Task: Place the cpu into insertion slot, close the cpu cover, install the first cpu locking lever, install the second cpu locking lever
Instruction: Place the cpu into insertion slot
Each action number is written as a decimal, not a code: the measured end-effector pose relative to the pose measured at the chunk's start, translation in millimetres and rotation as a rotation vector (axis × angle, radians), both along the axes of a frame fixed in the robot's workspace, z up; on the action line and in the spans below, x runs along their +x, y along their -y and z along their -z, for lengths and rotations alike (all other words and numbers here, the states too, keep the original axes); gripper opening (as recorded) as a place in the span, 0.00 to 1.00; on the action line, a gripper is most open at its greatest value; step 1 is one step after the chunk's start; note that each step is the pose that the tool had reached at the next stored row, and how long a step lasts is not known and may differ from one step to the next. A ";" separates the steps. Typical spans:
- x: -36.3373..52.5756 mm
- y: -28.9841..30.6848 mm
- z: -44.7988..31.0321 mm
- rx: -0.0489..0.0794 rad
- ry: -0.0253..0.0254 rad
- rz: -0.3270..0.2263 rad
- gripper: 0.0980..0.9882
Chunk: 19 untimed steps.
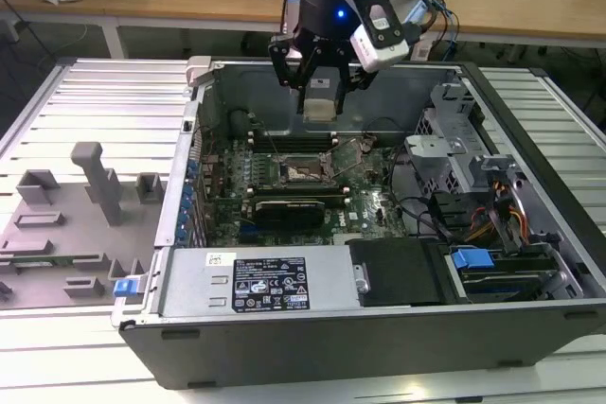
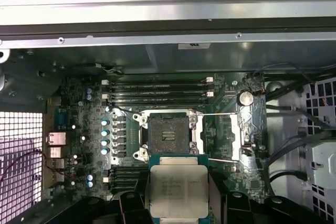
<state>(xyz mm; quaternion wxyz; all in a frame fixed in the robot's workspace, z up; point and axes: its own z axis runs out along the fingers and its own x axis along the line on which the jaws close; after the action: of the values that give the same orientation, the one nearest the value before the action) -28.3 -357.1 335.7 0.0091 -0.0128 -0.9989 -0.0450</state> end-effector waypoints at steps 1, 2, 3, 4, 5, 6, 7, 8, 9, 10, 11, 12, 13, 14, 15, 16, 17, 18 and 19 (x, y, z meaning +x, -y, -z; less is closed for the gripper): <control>-0.6 0.0 3.7 0.000 0.0002 0.000 0.49; -1.0 -0.1 6.2 0.000 0.0005 0.000 0.49; -1.3 -0.1 7.8 0.000 0.0007 0.000 0.49; -2.1 -0.2 12.2 0.000 0.0012 0.000 0.49; -2.8 -0.5 16.2 0.000 0.0014 0.000 0.49; -3.3 -1.2 20.2 0.000 0.0016 0.000 0.49; -3.6 -1.8 22.6 0.000 0.0016 0.000 0.49; -3.7 -2.3 24.6 0.000 0.0016 0.000 0.49; -3.8 -3.1 27.7 0.000 0.0016 0.000 0.49; -3.9 -3.5 29.7 0.000 0.0016 0.000 0.49; -3.9 -4.1 31.6 0.000 0.0016 0.000 0.49; -3.9 -4.6 33.5 0.000 0.0017 0.000 0.49; -3.9 -5.1 35.5 0.000 0.0016 0.000 0.49; -3.9 -5.5 37.4 0.000 0.0016 0.000 0.49; -3.9 -5.9 39.3 0.000 0.0016 0.000 0.49; -4.0 -6.2 41.4 0.000 0.0016 0.000 0.49; -4.0 -6.5 43.4 0.000 0.0016 0.000 0.49; -4.0 -6.9 46.1 0.000 0.0017 0.000 0.49; -4.1 -7.2 47.8 0.000 0.0016 0.000 0.49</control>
<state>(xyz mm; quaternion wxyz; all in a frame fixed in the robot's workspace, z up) -32.4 -349.8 287.9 0.0083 -0.0127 -0.9989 -0.0450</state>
